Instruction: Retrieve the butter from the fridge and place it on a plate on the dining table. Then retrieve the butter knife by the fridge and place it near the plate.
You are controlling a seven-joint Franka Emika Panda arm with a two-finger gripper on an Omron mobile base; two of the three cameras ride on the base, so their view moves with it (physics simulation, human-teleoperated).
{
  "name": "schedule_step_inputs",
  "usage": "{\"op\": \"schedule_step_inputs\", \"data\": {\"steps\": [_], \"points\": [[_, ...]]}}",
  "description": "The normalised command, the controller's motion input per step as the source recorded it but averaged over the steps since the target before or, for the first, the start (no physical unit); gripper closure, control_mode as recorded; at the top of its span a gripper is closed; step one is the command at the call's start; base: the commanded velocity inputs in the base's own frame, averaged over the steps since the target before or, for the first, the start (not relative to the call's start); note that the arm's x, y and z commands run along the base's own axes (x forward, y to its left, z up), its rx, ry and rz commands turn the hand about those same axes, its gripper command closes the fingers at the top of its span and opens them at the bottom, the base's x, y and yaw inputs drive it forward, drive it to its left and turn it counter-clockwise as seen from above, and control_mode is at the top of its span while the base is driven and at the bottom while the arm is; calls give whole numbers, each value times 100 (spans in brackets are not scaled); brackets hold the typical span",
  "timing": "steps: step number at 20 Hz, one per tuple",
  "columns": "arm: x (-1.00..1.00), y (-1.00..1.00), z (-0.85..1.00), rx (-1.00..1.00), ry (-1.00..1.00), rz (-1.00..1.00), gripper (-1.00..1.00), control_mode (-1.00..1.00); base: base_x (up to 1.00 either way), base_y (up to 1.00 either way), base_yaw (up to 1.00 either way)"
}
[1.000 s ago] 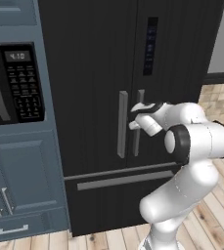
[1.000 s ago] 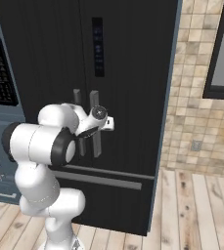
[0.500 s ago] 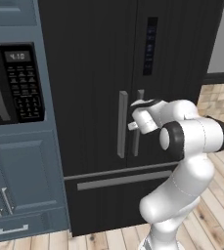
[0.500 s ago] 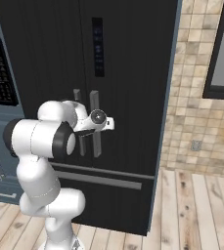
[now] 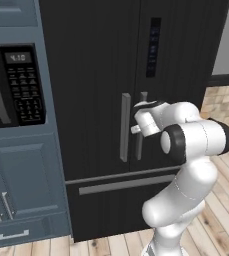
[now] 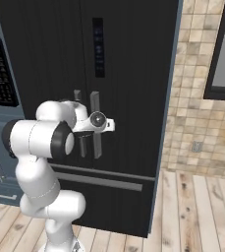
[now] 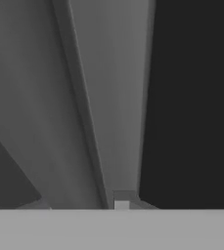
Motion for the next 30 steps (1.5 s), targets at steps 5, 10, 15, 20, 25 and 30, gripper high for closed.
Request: {"op": "schedule_step_inputs", "data": {"steps": [5, 10, 15, 20, 25, 30], "points": [[-6, -51, 5, 0, 8, -9, 100, -100, 0, 0, 0], [-31, -84, 2, 0, 6, -11, 100, -100, 0, 0, 0], [-46, -98, 0, 0, 1, -13, 100, -100, 0, 0, 0], [-59, -100, 0, 0, 0, -15, 100, -100, 0, 0, 0], [-55, -100, 0, 0, 0, -13, 100, -100, 0, 0, 0], [-49, -97, 0, -2, 0, -10, -100, -100, 0, 0, 0]]}}
